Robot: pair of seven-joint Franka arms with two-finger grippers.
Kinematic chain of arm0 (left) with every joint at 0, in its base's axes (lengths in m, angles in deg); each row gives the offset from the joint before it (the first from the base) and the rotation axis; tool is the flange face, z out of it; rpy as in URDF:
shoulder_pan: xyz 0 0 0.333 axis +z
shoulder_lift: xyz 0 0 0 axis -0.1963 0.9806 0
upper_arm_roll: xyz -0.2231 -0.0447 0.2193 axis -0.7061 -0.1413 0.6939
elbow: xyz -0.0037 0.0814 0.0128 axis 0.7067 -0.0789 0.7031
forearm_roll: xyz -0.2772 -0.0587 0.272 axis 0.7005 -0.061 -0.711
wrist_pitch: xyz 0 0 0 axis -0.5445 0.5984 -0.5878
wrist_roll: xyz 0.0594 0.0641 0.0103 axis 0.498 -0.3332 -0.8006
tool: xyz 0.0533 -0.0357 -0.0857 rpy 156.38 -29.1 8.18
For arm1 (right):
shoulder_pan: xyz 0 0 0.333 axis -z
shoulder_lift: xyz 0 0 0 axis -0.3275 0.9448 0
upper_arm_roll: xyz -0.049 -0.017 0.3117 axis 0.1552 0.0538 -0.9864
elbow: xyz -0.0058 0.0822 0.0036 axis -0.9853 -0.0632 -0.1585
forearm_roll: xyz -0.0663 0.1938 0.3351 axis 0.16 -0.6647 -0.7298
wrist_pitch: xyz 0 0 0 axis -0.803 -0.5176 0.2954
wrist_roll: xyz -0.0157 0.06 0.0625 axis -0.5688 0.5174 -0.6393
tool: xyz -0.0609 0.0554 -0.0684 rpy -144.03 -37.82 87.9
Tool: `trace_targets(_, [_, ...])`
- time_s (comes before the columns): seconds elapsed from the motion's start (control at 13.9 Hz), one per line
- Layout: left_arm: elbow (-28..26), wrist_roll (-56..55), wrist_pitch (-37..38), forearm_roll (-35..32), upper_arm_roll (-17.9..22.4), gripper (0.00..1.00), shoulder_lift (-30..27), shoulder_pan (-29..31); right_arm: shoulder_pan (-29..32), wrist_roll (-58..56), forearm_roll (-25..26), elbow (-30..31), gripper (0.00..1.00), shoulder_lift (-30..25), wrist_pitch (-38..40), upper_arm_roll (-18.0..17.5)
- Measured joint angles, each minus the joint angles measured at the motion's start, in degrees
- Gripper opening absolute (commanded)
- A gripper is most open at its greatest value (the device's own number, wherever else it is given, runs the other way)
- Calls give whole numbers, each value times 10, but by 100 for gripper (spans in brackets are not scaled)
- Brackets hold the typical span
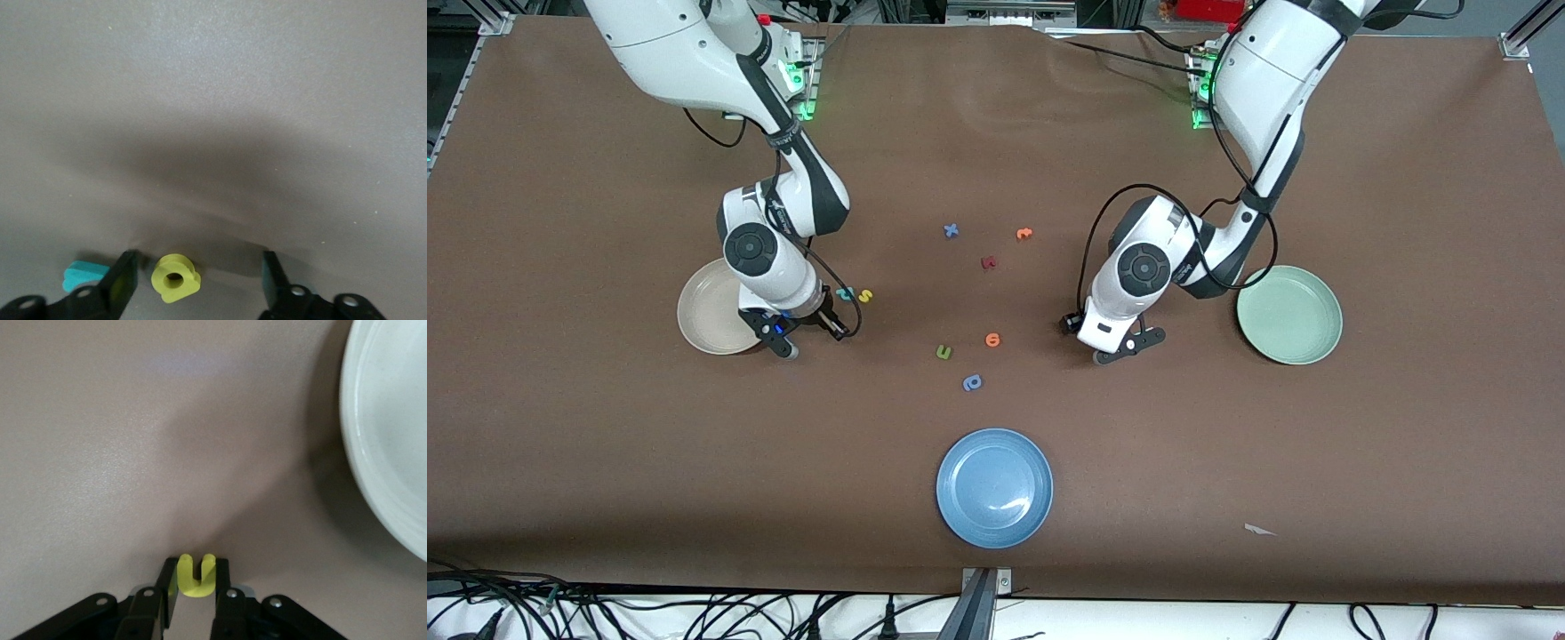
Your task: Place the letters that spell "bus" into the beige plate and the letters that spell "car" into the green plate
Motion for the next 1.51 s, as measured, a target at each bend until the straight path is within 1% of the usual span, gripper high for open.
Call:
trace_targets(0.14, [1, -5, -1, 0, 0, 59, 0, 0, 0, 0, 0, -8, 15, -2, 9, 0])
trace_targets(0.29, [3, -8, -1, 0, 0, 51, 0, 0, 0, -7, 7, -33, 15, -16, 64, 5])
trace_targets(0.36, [4, -9, -1, 0, 0, 49, -1, 0, -1, -25, 11, -46, 15, -28, 98, 14])
trace_targets(0.5, [4, -10, 0, 0, 0, 49, -1, 0, 0, -94, 12, -54, 15, -52, 145, 49])
trace_targets(0.65, [4, -11, 0, 0, 0, 50, -1, 0, 3, -166, 12, -50, 15, -59, 167, 90])
trace_targets(0.72, [4, -11, 0, 0, 0, 50, -1, -1, 5, -191, 12, -44, 16, -59, 168, 102])
trace_targets(0.79, [4, -11, 0, 0, 0, 48, -1, -1, 6, -203, 12, -36, 19, -59, 168, 109])
trace_targets(0.86, [4, -11, 0, 0, 0, 42, -1, -1, 6, -208, 12, -27, 37, -58, 168, 111])
trace_targets(0.94, [4, -11, 0, 0, 0, 37, -1, -1, 6, -209, 12, -19, 76, -57, 168, 111])
trace_targets(1.01, [4, -11, 0, 0, 0, 34, -1, -1, 4, -209, 12, -12, 99, -57, 168, 111])
trace_targets(1.3, [5, -12, 1, 0, 0, 19, -3, -1, 3, -208, 12, -10, 100, -58, 169, 108])
trace_targets(1.44, [5, -13, 1, 0, 0, 18, -3, -1, 0, -198, 12, -19, 100, -60, 177, 102])
trace_targets(1.51, [5, -14, 1, 0, 0, 18, -3, -1, -1, -182, 11, -25, 100, -60, 178, 90])
